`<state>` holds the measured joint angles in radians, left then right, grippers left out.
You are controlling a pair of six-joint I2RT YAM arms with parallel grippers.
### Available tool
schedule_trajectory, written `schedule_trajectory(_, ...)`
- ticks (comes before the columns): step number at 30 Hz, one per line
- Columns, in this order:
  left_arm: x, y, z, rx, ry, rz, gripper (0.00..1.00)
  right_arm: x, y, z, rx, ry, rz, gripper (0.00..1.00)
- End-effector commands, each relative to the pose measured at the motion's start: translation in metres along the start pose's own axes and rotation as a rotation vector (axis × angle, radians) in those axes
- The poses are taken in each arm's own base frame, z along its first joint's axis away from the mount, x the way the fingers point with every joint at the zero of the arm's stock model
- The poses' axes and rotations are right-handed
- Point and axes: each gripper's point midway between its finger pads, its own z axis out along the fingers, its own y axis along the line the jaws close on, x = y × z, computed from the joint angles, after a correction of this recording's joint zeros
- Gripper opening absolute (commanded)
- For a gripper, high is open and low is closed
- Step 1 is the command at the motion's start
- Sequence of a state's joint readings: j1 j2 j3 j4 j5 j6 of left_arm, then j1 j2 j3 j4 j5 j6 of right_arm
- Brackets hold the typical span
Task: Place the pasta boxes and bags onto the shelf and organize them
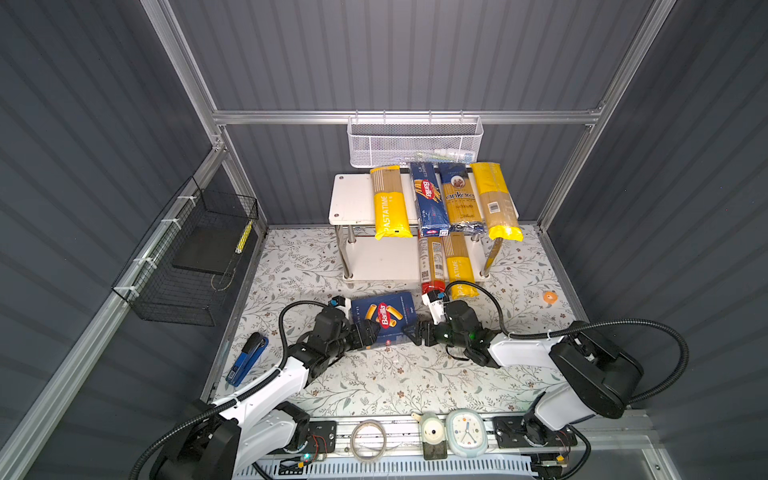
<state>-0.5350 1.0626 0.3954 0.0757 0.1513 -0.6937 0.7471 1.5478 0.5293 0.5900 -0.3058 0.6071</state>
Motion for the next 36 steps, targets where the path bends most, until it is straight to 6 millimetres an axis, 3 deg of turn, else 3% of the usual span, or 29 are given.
schedule_trajectory(1,-0.017,-0.034,-0.007,0.132,-0.03,-0.004,1.0,-0.011,0.024,0.006,-0.066,-0.019,-0.017,0.8)
schedule_trajectory(6,-0.024,-0.049,-0.007,0.195,-0.039,-0.017,1.0,-0.016,0.044,0.011,-0.127,-0.007,-0.021,0.79)
schedule_trajectory(18,-0.06,-0.094,-0.025,0.309,-0.115,0.008,0.99,-0.062,0.089,-0.004,-0.2,-0.103,-0.065,0.79)
schedule_trajectory(25,-0.077,-0.113,-0.03,0.346,-0.144,0.031,1.0,-0.083,0.099,-0.014,-0.186,-0.163,-0.098,0.79)
schedule_trajectory(36,-0.092,-0.134,-0.039,0.391,-0.172,0.059,0.99,-0.1,0.114,-0.024,-0.201,-0.199,-0.136,0.78)
